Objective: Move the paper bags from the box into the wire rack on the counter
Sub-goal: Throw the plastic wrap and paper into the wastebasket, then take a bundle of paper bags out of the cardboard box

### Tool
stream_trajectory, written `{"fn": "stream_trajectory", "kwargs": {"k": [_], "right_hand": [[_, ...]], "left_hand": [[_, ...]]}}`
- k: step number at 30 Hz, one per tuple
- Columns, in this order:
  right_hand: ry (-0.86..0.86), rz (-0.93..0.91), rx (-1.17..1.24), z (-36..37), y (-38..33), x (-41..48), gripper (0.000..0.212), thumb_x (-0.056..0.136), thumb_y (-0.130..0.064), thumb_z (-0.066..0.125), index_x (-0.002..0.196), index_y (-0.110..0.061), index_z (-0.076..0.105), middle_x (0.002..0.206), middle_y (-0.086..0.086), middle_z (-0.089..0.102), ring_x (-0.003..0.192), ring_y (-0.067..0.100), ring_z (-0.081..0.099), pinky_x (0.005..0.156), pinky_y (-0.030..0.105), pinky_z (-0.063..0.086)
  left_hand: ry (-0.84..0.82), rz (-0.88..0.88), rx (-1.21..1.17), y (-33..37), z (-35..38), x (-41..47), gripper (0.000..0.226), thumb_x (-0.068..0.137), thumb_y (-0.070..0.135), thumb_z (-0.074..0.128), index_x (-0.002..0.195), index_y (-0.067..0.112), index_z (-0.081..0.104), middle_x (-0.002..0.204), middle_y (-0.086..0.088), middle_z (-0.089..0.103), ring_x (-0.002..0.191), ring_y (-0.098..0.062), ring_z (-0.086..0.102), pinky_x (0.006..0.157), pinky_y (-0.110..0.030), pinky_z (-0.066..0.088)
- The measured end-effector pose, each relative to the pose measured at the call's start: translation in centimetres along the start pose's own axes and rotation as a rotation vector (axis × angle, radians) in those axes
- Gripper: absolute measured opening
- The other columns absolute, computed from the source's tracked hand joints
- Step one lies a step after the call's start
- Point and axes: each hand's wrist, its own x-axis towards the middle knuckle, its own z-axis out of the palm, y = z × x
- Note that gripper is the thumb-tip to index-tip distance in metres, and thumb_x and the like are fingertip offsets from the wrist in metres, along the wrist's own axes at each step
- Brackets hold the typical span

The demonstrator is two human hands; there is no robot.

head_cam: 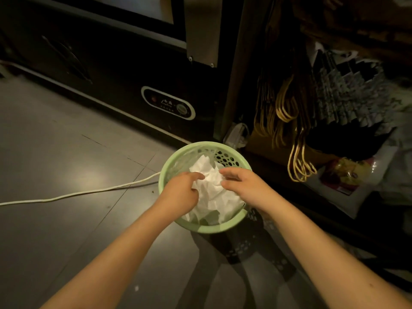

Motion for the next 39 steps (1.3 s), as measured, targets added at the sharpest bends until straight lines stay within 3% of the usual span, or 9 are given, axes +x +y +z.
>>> {"fn": "stream_trajectory", "kwargs": {"k": [3, 5, 10, 14, 18, 23, 26, 32, 39], "right_hand": [[0.074, -0.055, 0.003, -1.6, -1.8, -0.7, 0.037, 0.093, -0.017, 0.061, 0.13, -0.022, 0.058, 0.131, -0.004, 0.057, 0.121, 0.01, 0.052, 0.1, 0.025, 0.043], [0.09, -0.099, 0.004, -2.6, -3.3, -1.7, 0.029, 0.093, -0.015, 0.061, 0.121, -0.024, 0.063, 0.123, -0.005, 0.061, 0.113, 0.007, 0.055, 0.091, 0.017, 0.043], [0.17, -0.208, 0.059, -7.2, -9.0, -5.4, 0.023, 0.092, -0.013, 0.062, 0.11, -0.027, 0.066, 0.113, -0.006, 0.065, 0.108, 0.006, 0.059, 0.096, 0.027, 0.048], [0.253, -0.229, 0.176, -11.2, -14.4, -9.9, 0.027, 0.092, -0.005, 0.06, 0.111, -0.023, 0.066, 0.109, -0.003, 0.067, 0.102, 0.005, 0.061, 0.084, 0.018, 0.051], [0.291, -0.188, 0.245, -14.7, -20.1, -16.6, 0.028, 0.092, -0.004, 0.059, 0.11, -0.025, 0.064, 0.107, -0.002, 0.067, 0.101, 0.01, 0.064, 0.078, 0.015, 0.052], [0.319, -0.124, 0.273, -20.5, -28.1, -26.3, 0.029, 0.091, -0.005, 0.061, 0.102, -0.032, 0.063, 0.107, 0.0, 0.068, 0.099, 0.012, 0.066, 0.086, 0.025, 0.053], [0.385, -0.119, 0.238, -24.5, -33.8, -33.2, 0.027, 0.091, -0.005, 0.06, 0.105, -0.028, 0.064, 0.104, -0.002, 0.069, 0.096, 0.008, 0.065, 0.079, 0.017, 0.052], [0.507, -0.151, 0.22, -31.0, -42.8, -43.0, 0.023, 0.089, 0.005, 0.059, 0.103, -0.011, 0.067, 0.099, 0.009, 0.07, 0.092, 0.015, 0.064, 0.077, 0.012, 0.049], [0.674, -0.115, 0.253, -35.8, -48.6, -50.2, 0.017, 0.093, -0.013, 0.059, 0.097, -0.027, 0.067, 0.102, 0.004, 0.07, 0.1, 0.015, 0.064, 0.092, 0.033, 0.051]], "left_hand": [[0.026, 0.043, 0.019, 1.8, -1.8, -0.1, 0.046, 0.091, 0.007, 0.047, 0.133, 0.028, 0.052, 0.142, 0.003, 0.047, 0.117, -0.015, 0.054, 0.087, -0.02, 0.042], [0.032, 0.084, 0.036, 3.5, -3.2, -0.3, 0.045, 0.091, 0.01, 0.048, 0.133, 0.028, 0.052, 0.139, 0.004, 0.049, 0.11, -0.014, 0.058, 0.09, -0.027, 0.047], [0.108, 0.224, -0.095, 9.9, -8.3, -1.9, 0.045, 0.09, 0.011, 0.051, 0.131, 0.029, 0.054, 0.122, 0.008, 0.06, 0.104, -0.008, 0.06, 0.092, -0.029, 0.049], [0.189, 0.209, -0.34, 16.5, -12.3, -5.1, 0.043, 0.088, 0.012, 0.06, 0.127, 0.027, 0.052, 0.113, 0.012, 0.061, 0.091, 0.001, 0.061, 0.086, -0.027, 0.052], [0.143, 0.226, -0.418, 23.6, -16.6, -10.1, 0.036, 0.088, 0.014, 0.062, 0.118, 0.03, 0.053, 0.106, 0.015, 0.061, 0.088, 0.005, 0.06, 0.083, -0.025, 0.054], [0.059, 0.264, -0.418, 33.3, -25.2, -15.8, 0.032, 0.088, 0.017, 0.062, 0.116, 0.032, 0.056, 0.106, 0.015, 0.063, 0.092, 0.004, 0.06, 0.085, -0.021, 0.052], [0.039, 0.324, -0.398, 39.6, -31.0, -19.7, 0.033, 0.089, 0.019, 0.062, 0.118, 0.033, 0.056, 0.104, 0.017, 0.063, 0.092, 0.007, 0.059, 0.081, -0.015, 0.05], [-0.028, 0.406, -0.364, 48.8, -39.4, -25.8, 0.039, 0.087, 0.018, 0.065, 0.122, 0.03, 0.055, 0.102, 0.014, 0.064, 0.088, 0.006, 0.061, 0.082, -0.015, 0.05], [-0.103, 0.541, -0.293, 55.1, -46.1, -29.0, 0.024, 0.089, 0.02, 0.064, 0.109, 0.032, 0.062, 0.099, 0.015, 0.065, 0.091, 0.005, 0.06, 0.077, -0.009, 0.046]]}}
